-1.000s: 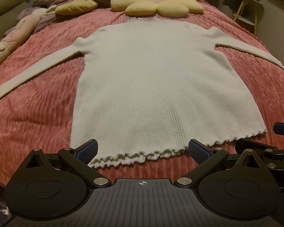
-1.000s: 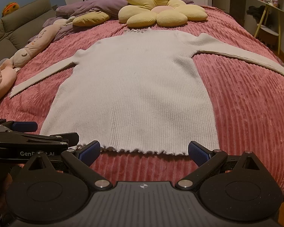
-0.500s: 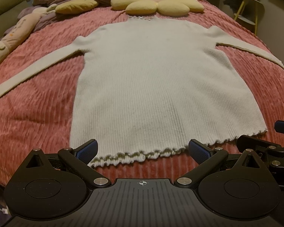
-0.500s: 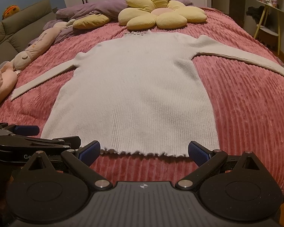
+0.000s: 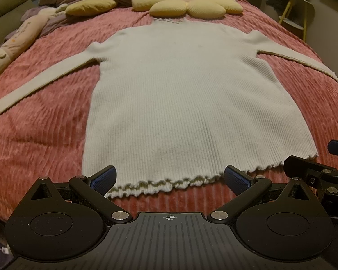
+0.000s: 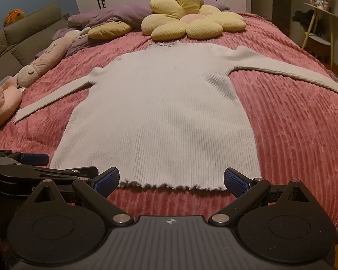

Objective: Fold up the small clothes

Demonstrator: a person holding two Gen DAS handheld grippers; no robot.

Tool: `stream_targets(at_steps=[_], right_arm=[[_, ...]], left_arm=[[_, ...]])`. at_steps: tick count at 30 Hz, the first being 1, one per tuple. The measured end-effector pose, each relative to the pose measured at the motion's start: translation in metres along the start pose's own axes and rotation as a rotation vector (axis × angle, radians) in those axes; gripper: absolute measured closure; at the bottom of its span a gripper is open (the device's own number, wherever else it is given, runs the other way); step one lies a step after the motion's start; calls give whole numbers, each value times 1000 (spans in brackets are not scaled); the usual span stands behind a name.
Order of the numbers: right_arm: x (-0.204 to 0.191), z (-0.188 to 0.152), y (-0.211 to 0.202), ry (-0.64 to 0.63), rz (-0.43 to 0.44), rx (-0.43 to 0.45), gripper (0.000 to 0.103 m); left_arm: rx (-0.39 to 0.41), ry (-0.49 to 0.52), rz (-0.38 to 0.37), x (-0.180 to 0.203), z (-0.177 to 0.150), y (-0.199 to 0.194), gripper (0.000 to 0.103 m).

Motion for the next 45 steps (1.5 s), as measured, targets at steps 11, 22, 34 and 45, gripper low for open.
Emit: stream_targets(at_steps=[11,22,34,45], right_arm=[[0,0,-1,3,-2,12,4],[-1,1,-2,-7,2,25,4],[-4,1,-4,-17,29,39,4],[-5,2,-4,-27,33,47,4]], left_arm=[[-6,-6,0,1,0,2,0],[-11,-16,-3,-1,0,3,0],[-13,-17,-3,-2,-1,4,0],[-15,-21,-2,-3,-2,7,0]])
Point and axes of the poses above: each gripper's, at about its wrist camera, not at the fingertips, and y roughly the way its jaws point, x to its right, z to its top, the point moved 3 cm from there along y, roughly the way its jaws point, and after that the axes turned 8 degrees about y, right-handed, at the moved point
